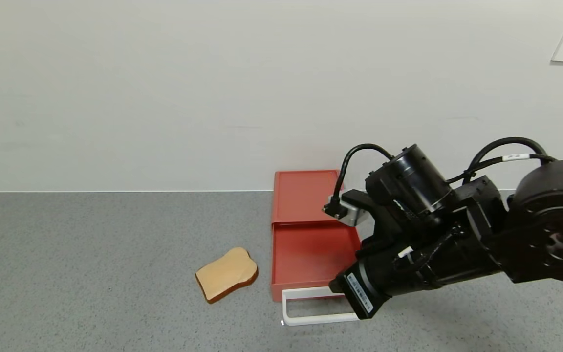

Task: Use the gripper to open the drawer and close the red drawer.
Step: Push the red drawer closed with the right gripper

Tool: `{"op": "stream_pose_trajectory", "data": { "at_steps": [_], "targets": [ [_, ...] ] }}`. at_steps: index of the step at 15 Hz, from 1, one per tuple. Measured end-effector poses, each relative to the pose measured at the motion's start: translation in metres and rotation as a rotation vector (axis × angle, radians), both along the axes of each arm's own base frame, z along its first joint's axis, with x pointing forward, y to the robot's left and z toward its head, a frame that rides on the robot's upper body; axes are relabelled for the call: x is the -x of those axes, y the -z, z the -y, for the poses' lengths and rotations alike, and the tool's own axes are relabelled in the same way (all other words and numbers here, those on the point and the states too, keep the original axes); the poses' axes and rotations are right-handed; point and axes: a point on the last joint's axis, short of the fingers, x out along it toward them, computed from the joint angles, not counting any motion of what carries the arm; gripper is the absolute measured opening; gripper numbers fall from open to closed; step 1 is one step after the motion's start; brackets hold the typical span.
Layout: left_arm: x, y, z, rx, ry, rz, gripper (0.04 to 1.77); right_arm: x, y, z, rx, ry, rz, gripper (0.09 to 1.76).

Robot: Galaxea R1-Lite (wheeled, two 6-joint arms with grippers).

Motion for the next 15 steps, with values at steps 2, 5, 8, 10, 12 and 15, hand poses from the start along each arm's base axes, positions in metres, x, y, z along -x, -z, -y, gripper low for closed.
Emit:
{"op": "stream_pose_trajectory", "data": {
  "at_steps": [2,5,8,10,12,15],
  "targets": [
    [0.000,0.000,0.000,-0.001,0.000,0.000,1.72,-0.002,0.006,-0.013,0.010,-0.015,-0.009,0.12],
    [0.000,0.000,0.000,-0.001,0.002,-0.001,1.72,-0.006,0.017,-0.031,0.040,-0.012,-0.005,0.12],
    [0.000,0.000,0.000,-0.001,0.002,-0.001,1.72,-0.012,0.028,-0.048,0.057,0.005,-0.008,0.12],
    [0.000,0.000,0.000,-0.002,0.002,-0.001,1.72,-0.014,0.036,-0.059,0.081,0.007,-0.001,0.12],
    [0.000,0.000,0.000,-0.002,0.002,-0.001,1.72,-0.017,0.045,-0.069,0.101,0.009,0.004,0.12],
    [0.000,0.000,0.000,-0.003,0.002,-0.001,1.72,-0.020,0.057,-0.080,0.132,0.012,0.006,0.12]
  ]
}}
